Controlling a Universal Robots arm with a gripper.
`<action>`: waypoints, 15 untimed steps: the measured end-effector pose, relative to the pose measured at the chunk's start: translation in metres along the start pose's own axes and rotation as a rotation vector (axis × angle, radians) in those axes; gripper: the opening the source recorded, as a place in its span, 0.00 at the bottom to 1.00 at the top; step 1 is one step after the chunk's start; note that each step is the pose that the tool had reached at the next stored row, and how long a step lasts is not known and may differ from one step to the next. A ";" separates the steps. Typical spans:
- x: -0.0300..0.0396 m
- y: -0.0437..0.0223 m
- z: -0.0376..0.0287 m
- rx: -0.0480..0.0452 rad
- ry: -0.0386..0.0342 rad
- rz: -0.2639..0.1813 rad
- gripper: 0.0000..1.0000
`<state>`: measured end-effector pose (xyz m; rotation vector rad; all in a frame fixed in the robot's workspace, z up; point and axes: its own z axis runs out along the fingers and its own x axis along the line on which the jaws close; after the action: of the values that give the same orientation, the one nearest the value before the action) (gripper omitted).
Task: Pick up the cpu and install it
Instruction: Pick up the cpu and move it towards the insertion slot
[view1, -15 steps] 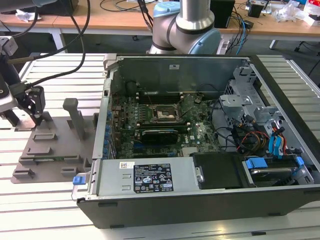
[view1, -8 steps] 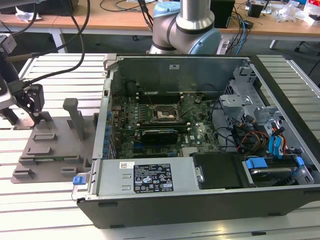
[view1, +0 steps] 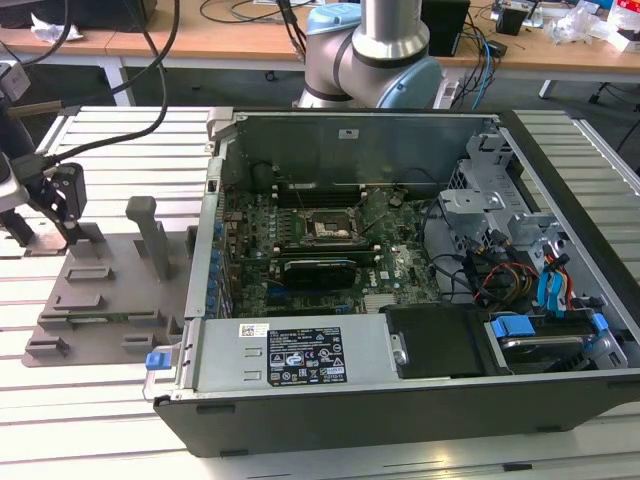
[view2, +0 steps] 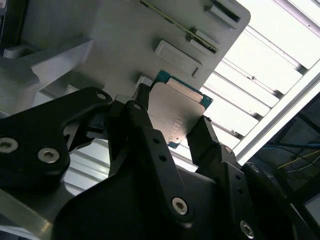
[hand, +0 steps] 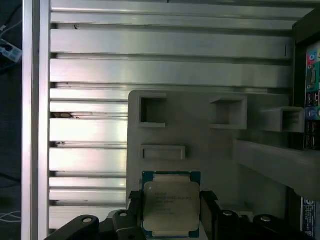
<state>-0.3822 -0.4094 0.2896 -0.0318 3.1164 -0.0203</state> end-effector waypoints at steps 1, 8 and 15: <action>0.0000 0.0000 -0.0005 -0.0001 -0.0001 0.000 0.55; -0.0002 -0.0001 -0.0071 0.0000 0.0000 0.000 0.55; -0.0004 -0.0002 -0.0145 -0.0001 -0.0001 0.000 0.55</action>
<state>-0.3822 -0.4093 0.3041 -0.0320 3.1163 -0.0202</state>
